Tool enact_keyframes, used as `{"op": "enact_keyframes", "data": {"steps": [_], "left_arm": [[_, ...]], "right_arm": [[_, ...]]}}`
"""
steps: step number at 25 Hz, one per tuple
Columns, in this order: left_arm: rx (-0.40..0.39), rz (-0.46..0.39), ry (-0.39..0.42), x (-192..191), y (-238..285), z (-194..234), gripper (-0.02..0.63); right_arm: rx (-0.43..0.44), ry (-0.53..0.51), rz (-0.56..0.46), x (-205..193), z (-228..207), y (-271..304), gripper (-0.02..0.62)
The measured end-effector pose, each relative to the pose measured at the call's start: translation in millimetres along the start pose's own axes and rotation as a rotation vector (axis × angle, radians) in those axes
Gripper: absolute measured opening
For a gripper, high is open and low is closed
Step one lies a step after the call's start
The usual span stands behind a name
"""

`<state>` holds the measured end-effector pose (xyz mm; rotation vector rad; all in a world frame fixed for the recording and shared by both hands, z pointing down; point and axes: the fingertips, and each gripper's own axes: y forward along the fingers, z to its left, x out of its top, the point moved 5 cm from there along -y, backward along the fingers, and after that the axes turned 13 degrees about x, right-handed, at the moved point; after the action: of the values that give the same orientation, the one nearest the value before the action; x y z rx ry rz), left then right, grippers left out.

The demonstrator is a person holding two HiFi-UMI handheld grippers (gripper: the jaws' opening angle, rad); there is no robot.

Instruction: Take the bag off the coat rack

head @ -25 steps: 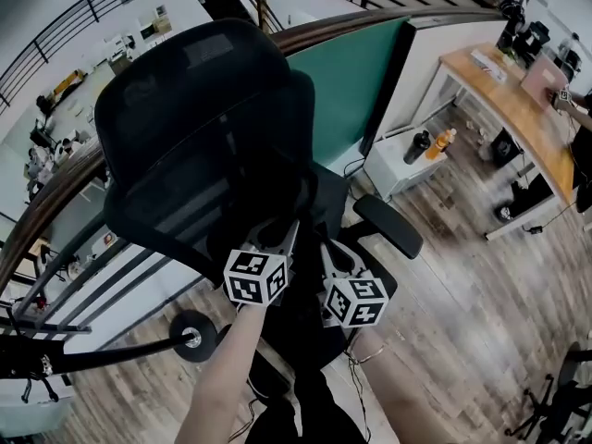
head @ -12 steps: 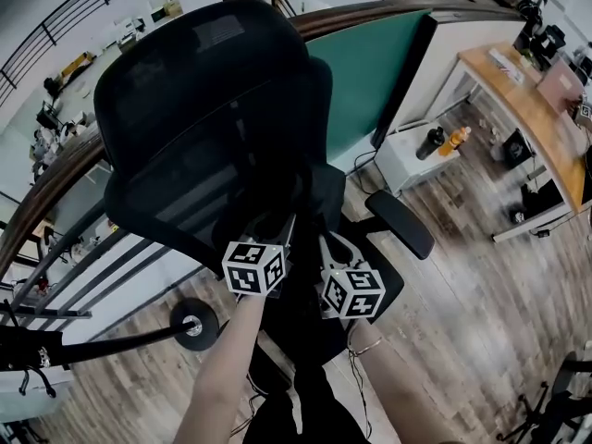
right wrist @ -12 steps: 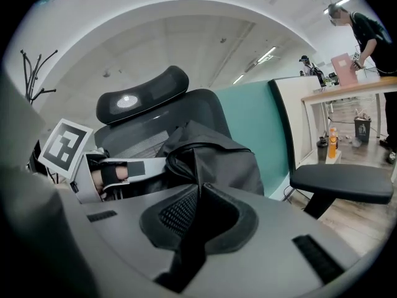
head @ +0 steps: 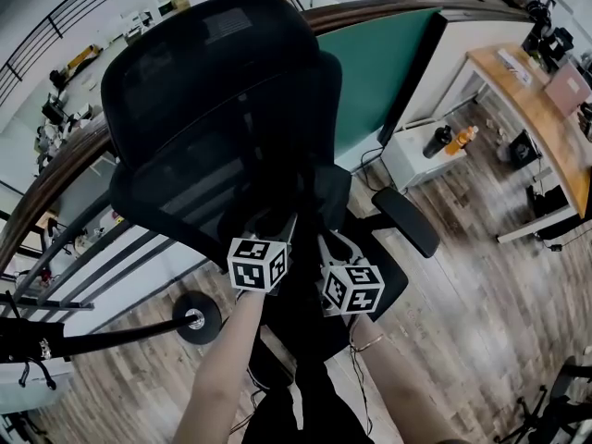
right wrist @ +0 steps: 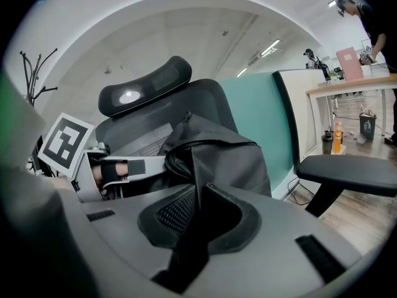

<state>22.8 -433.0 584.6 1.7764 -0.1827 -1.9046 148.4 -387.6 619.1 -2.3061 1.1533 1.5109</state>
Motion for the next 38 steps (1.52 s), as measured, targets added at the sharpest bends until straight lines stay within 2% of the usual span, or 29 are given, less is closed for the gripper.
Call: {"op": "enact_keyframes", "data": {"steps": [8, 13, 26, 33, 38], "left_arm": [[0.079, 0.052, 0.003, -8, -16, 13, 0.161], [0.119, 0.067, -0.022, -16, -36, 26, 0.189], [0.232, 0.126, -0.092, -53, -93, 63, 0.189], [0.274, 0.154, -0.135, -73, -114, 79, 0.189], [0.300, 0.155, -0.162, -82, -130, 88, 0.189]], "right_arm": [[0.057, 0.015, 0.056, -8, 15, 3, 0.106], [0.086, 0.015, 0.086, -18, 32, 2, 0.117], [0.174, 0.009, 0.202, -59, 78, 5, 0.140], [0.192, 0.000, 0.248, -77, 95, 8, 0.153], [0.199, -0.012, 0.227, -76, 103, 5, 0.164]]}}
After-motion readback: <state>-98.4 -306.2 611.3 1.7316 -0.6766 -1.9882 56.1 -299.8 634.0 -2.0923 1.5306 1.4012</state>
